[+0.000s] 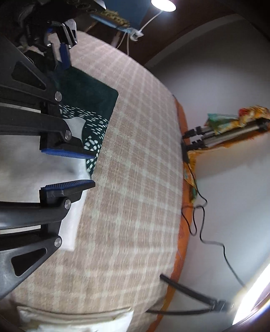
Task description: Fold small clothes
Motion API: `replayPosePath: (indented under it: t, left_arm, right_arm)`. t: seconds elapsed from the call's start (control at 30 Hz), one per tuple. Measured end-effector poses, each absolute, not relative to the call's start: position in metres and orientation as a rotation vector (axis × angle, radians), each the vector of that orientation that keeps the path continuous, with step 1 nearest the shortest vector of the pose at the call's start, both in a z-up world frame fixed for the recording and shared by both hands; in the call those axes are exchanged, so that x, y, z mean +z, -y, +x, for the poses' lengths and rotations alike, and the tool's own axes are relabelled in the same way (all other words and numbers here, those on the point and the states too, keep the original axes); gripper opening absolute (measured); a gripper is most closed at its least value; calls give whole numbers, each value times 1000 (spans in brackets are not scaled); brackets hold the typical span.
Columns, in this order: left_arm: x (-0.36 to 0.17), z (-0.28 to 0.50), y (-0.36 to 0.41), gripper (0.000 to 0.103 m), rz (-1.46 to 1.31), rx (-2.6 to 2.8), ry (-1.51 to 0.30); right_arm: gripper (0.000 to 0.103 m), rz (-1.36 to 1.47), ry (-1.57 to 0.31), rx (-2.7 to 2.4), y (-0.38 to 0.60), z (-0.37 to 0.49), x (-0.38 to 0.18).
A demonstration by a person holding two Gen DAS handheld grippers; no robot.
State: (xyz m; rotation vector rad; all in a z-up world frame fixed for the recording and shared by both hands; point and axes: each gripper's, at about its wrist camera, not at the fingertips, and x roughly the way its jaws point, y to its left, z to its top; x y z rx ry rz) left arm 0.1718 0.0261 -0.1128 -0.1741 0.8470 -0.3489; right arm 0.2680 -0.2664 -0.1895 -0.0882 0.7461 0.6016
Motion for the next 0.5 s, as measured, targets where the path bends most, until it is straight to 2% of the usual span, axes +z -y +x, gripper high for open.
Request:
replayPosePath:
  t: [0.13, 0.33, 0.5]
  left_arm:
    - [-114, 154, -50, 40, -292, -328, -873]
    - [-121, 137, -61, 40, -399, -310, -886]
    - [-131, 133, -55, 40, -395, -296, -905]
  right_arm:
    - [42, 35, -747, 584, 313, 263, -186]
    - [42, 92, -780, 550, 338, 271, -192]
    - [43, 9, -779, 522, 328, 265, -201]
